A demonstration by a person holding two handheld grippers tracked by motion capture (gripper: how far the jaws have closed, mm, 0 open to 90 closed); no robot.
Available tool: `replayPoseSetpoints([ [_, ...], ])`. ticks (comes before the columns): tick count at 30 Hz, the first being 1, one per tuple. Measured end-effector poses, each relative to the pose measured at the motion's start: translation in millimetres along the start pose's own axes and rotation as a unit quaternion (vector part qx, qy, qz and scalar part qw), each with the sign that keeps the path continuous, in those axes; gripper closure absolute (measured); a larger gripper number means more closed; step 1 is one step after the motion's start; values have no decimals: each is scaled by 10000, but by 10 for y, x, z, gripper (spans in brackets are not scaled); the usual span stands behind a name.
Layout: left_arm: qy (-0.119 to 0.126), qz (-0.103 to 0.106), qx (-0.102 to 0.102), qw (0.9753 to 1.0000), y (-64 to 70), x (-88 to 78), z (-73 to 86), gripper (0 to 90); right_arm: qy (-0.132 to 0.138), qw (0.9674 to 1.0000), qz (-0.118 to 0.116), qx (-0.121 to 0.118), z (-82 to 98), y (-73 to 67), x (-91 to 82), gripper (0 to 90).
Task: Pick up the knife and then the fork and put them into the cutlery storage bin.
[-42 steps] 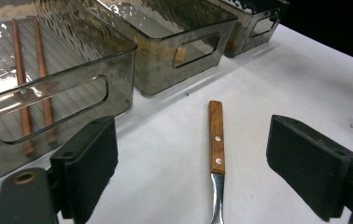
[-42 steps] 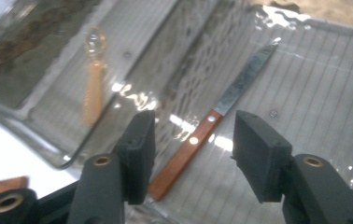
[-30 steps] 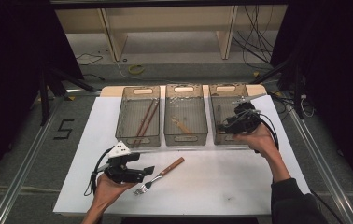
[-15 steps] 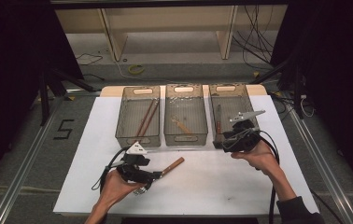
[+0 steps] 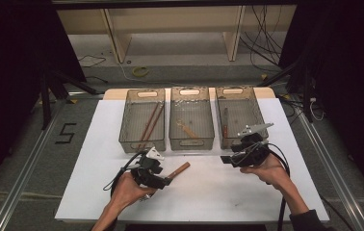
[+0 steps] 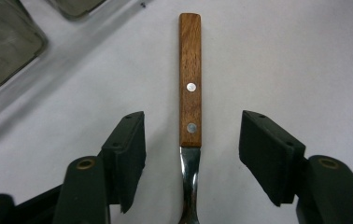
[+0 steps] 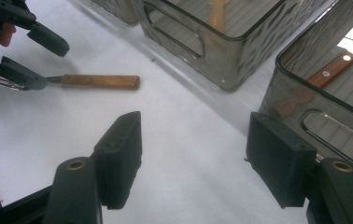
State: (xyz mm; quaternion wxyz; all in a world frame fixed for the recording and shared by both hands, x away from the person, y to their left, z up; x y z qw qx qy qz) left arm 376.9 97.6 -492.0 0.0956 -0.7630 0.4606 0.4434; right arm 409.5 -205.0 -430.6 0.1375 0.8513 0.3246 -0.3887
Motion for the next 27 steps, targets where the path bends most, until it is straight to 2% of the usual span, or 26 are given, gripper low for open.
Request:
replayPoseSetpoints([
  [17,-487,-64,118,9987,11,157,-63,597,-80,9999,-87,-65,63,-64,7,373],
  [20,-648,-134,176,9977,13,187,-66,631,-80,9999,-88,-69,67,-63,14,375],
  [27,-777,-286,237,9963,21,204,-71,722,-99,9999,-95,-61,74,-59,17,380],
])
Point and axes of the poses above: each handheld gripper's, and its own axes: x roughly forward along the jaws, z roughly out of its underside, y roughly to its right, the point moved 3 cm from there along x, roughly forward along the jaws, and after that the axes turned 9 degrees about z, right-handed, at the moved point
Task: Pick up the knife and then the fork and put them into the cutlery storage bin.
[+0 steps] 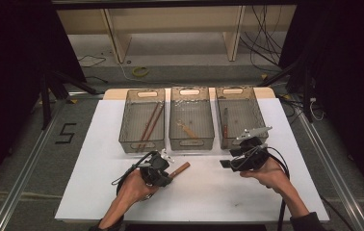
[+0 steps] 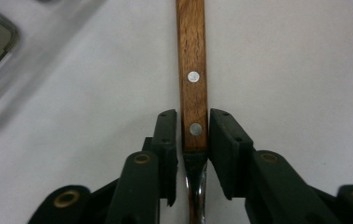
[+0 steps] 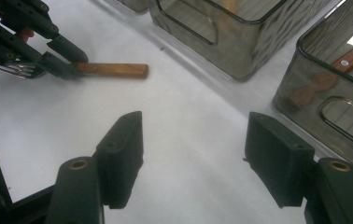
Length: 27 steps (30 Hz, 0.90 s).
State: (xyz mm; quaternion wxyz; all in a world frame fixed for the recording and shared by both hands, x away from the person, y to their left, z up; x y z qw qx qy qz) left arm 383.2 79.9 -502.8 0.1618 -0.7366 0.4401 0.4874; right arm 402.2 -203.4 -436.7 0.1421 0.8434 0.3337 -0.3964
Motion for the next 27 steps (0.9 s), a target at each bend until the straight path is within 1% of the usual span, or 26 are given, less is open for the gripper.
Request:
replayPoseSetpoints([
  [3,-52,-23,54,10000,11,8,-12,737,-1,10000,5,17,1,5,-1,384],
  [6,-177,-52,130,9997,16,3,-23,751,3,10000,-3,12,-2,0,-3,386],
  [8,-180,-70,169,9997,18,6,-25,755,4,10000,-6,5,-3,-5,-2,387],
  [10,-138,-35,179,9997,13,4,-18,761,-1,10000,-4,0,-4,-10,1,388],
  [14,-125,-72,280,9995,33,4,-17,765,10,10000,-32,-42,-8,-32,12,391],
  [15,-155,-48,336,9993,36,-2,-16,766,8,10000,-39,-56,-10,-42,15,391],
  [16,-133,-11,354,9993,42,-2,-16,766,10,10000,-56,-75,-13,-54,20,391],
  [19,-113,69,398,9991,66,-28,-22,767,21,9998,-131,-166,-30,-107,38,392],
  [21,-114,119,414,9990,84,-52,-27,767,44,9995,-180,-272,-51,-158,53,393],
  [23,-113,133,477,9987,99,-69,-30,767,73,9990,-211,-392,-79,-221,69,392],
  [24,-117,173,497,9985,111,-72,-31,768,79,9986,-242,-473,-94,-260,75,392],
  [25,-71,209,494,9985,129,-70,-36,768,83,9980,-275,-557,-108,-301,86,392],
  [27,-80,247,553,9981,168,-64,-44,768,98,9967,-346,-726,-138,-387,112,393],
])
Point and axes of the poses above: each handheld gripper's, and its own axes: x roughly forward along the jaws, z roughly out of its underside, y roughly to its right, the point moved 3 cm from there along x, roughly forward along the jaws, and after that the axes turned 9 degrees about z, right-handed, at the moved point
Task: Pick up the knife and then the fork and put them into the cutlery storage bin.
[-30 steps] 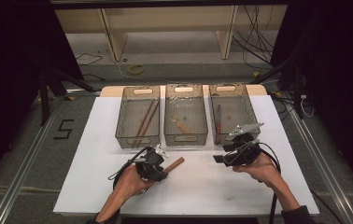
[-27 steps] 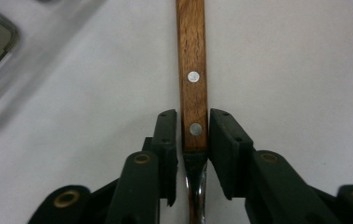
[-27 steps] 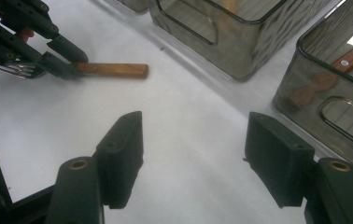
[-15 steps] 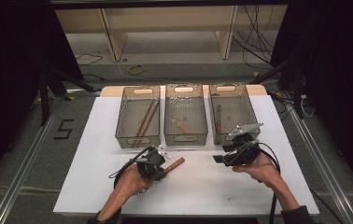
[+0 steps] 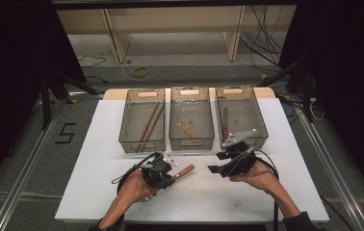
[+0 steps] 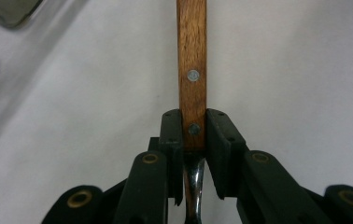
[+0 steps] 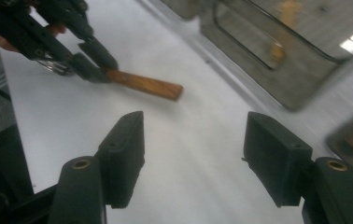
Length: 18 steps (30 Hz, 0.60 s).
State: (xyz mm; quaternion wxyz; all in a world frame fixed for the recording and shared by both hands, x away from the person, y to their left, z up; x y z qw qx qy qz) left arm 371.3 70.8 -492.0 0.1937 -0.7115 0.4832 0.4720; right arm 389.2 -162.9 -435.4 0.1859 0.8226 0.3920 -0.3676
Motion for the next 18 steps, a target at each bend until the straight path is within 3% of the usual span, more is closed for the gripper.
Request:
replayPoseSetpoints([
  [8,5,177,239,9996,118,-14,-35,769,-151,9965,-212,-796,-143,-271,254,391],
  [12,18,249,309,9992,161,-34,-41,769,-207,9923,-335,-1175,-175,-357,359,387],
  [18,-39,408,519,9978,268,-60,-73,769,-237,9862,-544,-1545,-166,-435,393,386],
])
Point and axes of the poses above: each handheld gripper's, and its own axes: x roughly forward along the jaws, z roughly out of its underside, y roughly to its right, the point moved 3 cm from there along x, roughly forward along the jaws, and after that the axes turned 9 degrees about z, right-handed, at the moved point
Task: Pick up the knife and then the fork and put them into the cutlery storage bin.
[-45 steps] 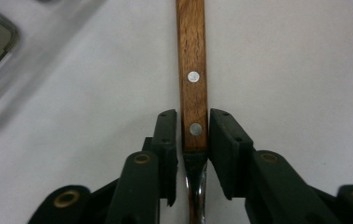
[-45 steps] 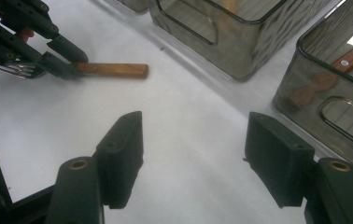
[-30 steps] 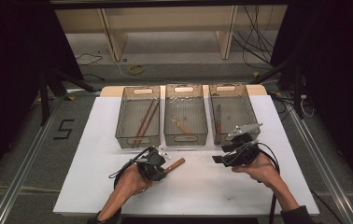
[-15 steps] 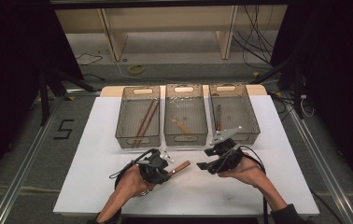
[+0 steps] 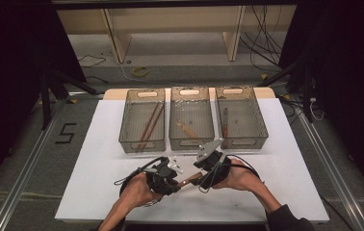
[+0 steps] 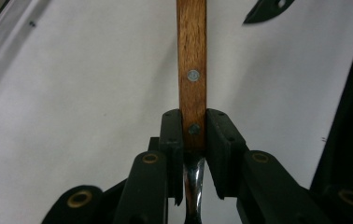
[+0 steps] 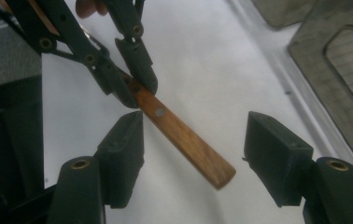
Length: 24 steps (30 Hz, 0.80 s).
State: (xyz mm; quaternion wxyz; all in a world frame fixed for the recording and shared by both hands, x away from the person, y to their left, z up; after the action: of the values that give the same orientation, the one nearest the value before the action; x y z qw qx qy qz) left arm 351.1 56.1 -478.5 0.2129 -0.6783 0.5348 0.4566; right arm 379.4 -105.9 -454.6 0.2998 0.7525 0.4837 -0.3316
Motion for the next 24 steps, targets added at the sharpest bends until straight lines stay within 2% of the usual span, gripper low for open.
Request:
replayPoseSetpoints([
  [5,14,125,146,9998,100,7,-45,769,-137,9992,-170,-332,17,-92,31,383],
  [9,20,188,279,9994,144,-4,-58,768,-302,9973,-270,-616,61,-150,52,388],
  [16,-38,282,398,9988,185,-4,-67,768,-421,9936,-415,-958,105,-232,63,480],
  [24,-104,397,533,9977,214,-7,-70,767,-463,9919,-456,-1087,135,-269,54,593],
])
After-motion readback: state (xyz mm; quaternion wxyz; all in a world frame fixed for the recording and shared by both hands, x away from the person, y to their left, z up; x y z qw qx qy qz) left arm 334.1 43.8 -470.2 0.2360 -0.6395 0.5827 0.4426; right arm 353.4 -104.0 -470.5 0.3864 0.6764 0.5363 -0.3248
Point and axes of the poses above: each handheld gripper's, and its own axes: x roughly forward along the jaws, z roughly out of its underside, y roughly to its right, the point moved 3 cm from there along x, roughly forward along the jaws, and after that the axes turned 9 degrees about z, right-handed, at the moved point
